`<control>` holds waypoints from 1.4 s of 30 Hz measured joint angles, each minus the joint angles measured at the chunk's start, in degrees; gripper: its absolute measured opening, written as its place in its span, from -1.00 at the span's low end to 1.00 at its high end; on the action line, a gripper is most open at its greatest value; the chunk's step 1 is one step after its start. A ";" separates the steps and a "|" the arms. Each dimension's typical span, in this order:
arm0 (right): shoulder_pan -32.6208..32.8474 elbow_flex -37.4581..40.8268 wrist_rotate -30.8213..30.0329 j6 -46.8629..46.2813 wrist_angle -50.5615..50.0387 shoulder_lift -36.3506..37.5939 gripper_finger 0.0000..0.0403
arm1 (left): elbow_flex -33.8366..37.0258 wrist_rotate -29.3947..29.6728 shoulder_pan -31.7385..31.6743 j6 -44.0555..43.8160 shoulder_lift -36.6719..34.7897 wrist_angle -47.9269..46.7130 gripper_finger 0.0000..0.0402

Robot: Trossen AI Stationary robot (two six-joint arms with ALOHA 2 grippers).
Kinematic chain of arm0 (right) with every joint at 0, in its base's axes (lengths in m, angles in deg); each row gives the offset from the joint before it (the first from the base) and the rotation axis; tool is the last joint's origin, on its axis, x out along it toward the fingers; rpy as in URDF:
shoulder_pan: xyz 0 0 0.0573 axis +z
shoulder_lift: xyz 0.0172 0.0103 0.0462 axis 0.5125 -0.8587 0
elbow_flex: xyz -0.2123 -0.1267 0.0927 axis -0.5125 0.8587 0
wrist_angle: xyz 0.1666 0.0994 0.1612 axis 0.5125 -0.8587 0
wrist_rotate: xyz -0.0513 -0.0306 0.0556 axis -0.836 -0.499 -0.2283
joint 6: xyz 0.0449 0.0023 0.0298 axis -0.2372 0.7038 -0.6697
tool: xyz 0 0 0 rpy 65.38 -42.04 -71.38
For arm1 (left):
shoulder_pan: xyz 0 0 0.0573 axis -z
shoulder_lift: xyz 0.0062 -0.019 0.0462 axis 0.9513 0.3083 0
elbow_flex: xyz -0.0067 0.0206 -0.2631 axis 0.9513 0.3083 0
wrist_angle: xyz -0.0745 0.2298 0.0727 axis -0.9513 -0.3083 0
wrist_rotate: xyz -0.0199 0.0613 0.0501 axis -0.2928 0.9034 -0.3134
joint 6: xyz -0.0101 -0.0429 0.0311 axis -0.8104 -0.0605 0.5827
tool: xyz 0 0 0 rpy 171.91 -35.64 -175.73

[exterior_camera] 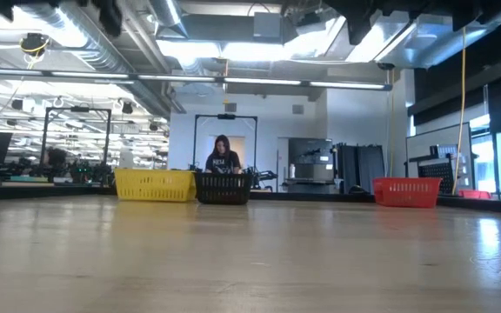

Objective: Sort & place blocks by color
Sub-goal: Return to Home Position

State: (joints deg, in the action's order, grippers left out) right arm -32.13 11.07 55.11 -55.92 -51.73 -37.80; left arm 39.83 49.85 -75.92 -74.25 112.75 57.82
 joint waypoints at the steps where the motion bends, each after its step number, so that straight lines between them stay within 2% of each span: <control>1: 0.00 0.00 0.00 -0.62 0.00 0.00 0.08 | 2.22 0.02 -0.35 -0.73 -2.20 0.94 -1.00; 7: 0.00 0.00 0.01 -4.53 0.20 0.00 0.08 | 12.45 0.07 -1.53 -2.93 -14.46 4.64 -1.00; 17: -0.02 0.00 -0.01 -7.57 0.44 0.00 0.08 | 23.89 -0.16 -1.53 -7.02 -27.46 5.00 -1.00; 24: 0.02 0.00 -0.01 -10.00 0.50 -0.02 0.08 | 23.91 -2.90 -1.79 -7.15 -27.20 -3.47 -1.00; 29: 0.02 -0.02 -1.83 -16.74 0.45 -0.02 0.08 | 23.91 -3.39 -1.79 -7.41 -27.08 -6.64 -1.00; 34: 0.00 -0.02 -2.05 -17.66 0.30 -0.02 0.08 | 23.91 -2.77 -1.73 -7.11 -27.04 -9.59 -1.00; 38: 0.00 -0.02 1.23 -16.33 -0.15 -0.02 0.08 | 23.91 -4.47 -1.64 -7.16 -26.98 -14.47 -1.00; 42: -0.02 -0.02 6.28 -15.59 -0.17 -0.01 0.08 | 23.91 -4.36 -1.62 0.11 -27.17 -14.26 -1.00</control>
State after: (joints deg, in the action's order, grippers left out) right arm -32.15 11.05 61.39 -71.51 -51.91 -37.81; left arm 63.74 45.49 -77.54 -74.14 85.58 43.56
